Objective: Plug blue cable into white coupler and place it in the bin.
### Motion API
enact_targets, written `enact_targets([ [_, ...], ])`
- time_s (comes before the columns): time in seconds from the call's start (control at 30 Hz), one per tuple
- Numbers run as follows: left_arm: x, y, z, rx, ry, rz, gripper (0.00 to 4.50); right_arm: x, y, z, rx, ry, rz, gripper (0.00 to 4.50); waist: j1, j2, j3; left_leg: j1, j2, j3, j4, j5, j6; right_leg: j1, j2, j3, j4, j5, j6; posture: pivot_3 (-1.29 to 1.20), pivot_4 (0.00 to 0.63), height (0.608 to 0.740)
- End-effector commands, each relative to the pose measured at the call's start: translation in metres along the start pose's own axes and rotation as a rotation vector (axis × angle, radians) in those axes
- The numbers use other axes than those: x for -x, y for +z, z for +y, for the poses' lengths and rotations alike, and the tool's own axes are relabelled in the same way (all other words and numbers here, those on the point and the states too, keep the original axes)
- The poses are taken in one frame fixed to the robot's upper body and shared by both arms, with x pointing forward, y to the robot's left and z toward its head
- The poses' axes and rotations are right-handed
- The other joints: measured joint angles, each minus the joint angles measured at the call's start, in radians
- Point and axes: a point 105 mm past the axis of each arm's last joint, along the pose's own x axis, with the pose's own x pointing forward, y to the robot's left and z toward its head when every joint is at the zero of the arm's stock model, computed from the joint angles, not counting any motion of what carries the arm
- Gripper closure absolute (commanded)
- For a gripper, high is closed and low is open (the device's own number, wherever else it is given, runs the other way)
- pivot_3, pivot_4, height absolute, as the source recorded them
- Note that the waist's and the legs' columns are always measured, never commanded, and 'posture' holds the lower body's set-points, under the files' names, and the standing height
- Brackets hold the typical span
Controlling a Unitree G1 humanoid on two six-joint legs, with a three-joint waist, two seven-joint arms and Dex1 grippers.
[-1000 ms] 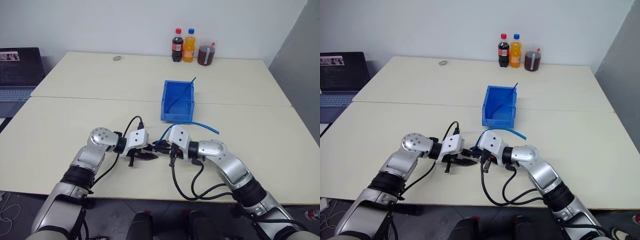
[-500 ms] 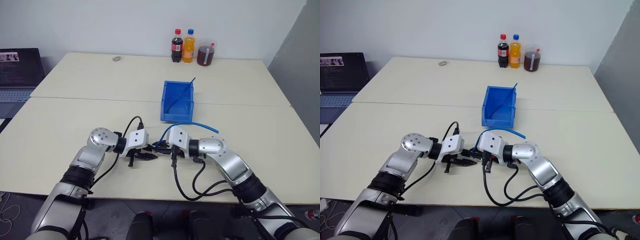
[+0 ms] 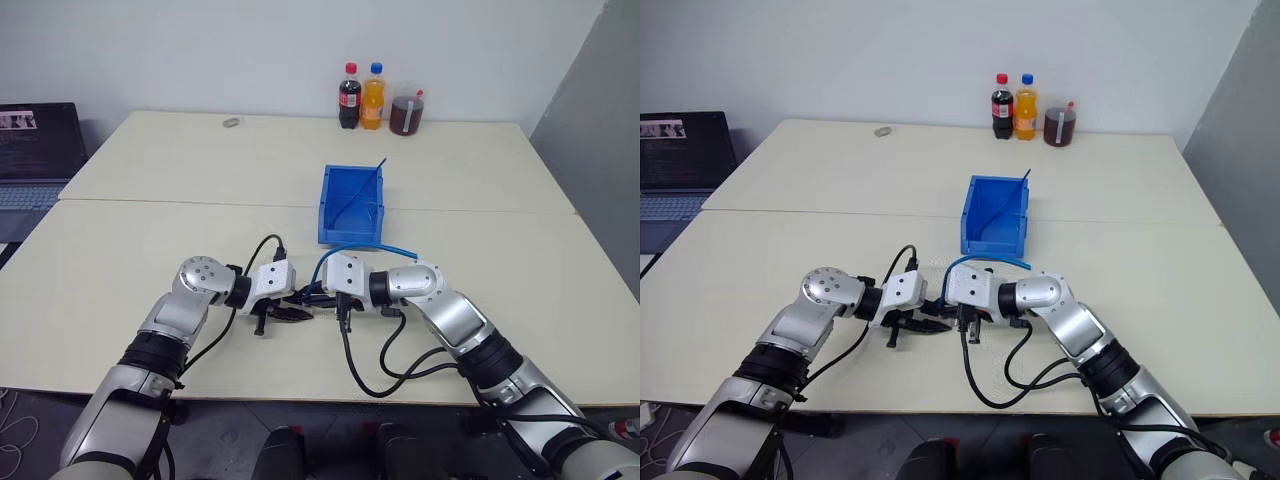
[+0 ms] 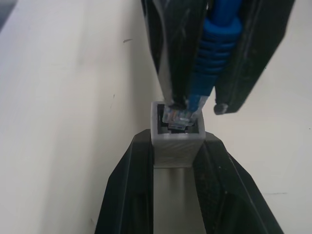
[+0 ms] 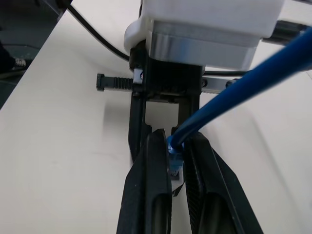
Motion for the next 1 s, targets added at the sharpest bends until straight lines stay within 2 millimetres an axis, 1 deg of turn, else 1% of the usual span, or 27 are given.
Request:
enact_targets([
  [0.03,-0.007,-0.012,-0.012,0.027,-0.052,0.039,3.71,-0.004,-0.014,0.014,-0.022,0.104,0.068,4.41,0.000,0.000,0.000,0.000,0.000,0.000,0.000,0.000,0.000,0.000,0.000,0.000,0.000,0.000,0.000,0.00,0.150,0.740],
  [0.2,-0.008,-0.012,-0.013,0.025,-0.052,0.038,3.71,-0.004,-0.017,0.008,-0.077,0.075,0.065,4.41,0.000,0.000,0.000,0.000,0.000,0.000,-0.002,0.000,0.000,0.000,0.000,0.000,-0.001,0.000,-0.001,0.00,0.150,0.740],
  [0.37,-0.008,-0.011,-0.013,0.026,-0.050,0.035,3.71,-0.009,-0.018,0.008,-0.105,0.079,0.064,4.41,0.000,0.000,-0.001,0.001,0.000,0.000,-0.002,0.000,0.000,0.001,0.000,0.000,-0.001,0.000,-0.001,0.00,0.150,0.740],
  [0.63,-0.009,-0.010,-0.013,0.028,-0.044,0.026,3.71,-0.019,-0.045,0.027,-0.187,0.153,0.209,4.42,-0.001,0.004,-0.008,0.004,0.000,0.001,-0.003,0.000,0.000,0.002,0.000,0.001,-0.001,-0.001,0.000,0.00,0.150,0.740],
  [0.7,-0.010,-0.010,-0.014,0.029,-0.044,0.024,3.71,-0.019,-0.051,0.030,-0.195,0.161,0.237,4.42,-0.001,0.005,-0.010,0.005,0.000,0.002,-0.004,0.000,0.000,0.002,0.000,0.002,-0.001,-0.002,0.002,0.00,0.150,0.740],
  [0.77,-0.010,-0.010,-0.014,0.030,-0.043,0.022,3.71,-0.018,-0.059,0.034,-0.192,0.171,0.272,4.42,-0.002,0.006,-0.012,0.007,0.000,0.003,-0.004,0.000,0.000,0.004,0.000,0.002,-0.001,-0.003,0.002,0.00,0.150,0.740],
  [0.83,-0.010,-0.010,-0.014,0.030,-0.042,0.022,3.71,-0.017,-0.062,0.035,-0.189,0.169,0.283,4.42,-0.003,0.005,-0.013,0.010,0.000,0.003,-0.005,0.000,0.000,0.006,0.000,0.003,-0.001,-0.003,0.001,0.00,0.150,0.740],
  [0.9,-0.010,-0.009,-0.014,0.031,-0.041,0.020,3.71,-0.017,-0.059,0.035,-0.188,0.163,0.264,4.42,-0.003,0.006,-0.013,0.014,0.000,0.004,-0.007,0.000,0.000,0.010,0.000,0.004,-0.002,-0.004,0.001,0.00,0.150,0.740],
  [0.97,-0.010,-0.010,-0.010,0.023,0.010,0.016,3.71,-0.016,-0.044,0.028,-0.173,0.126,0.189,4.42,-0.003,0.006,-0.014,0.016,0.000,0.004,-0.007,-0.001,0.000,0.011,0.000,0.004,-0.002,-0.005,0.001,0.00,0.150,0.740],
  [1.0,-0.010,-0.011,-0.012,0.038,0.006,0.007,3.71,-0.015,-0.038,0.022,-0.159,0.093,0.159,4.42,-0.003,0.007,-0.015,0.016,0.000,0.004,-0.007,-0.001,0.000,0.011,0.000,0.004,-0.002,-0.006,0.001,0.00,0.150,0.740],
])
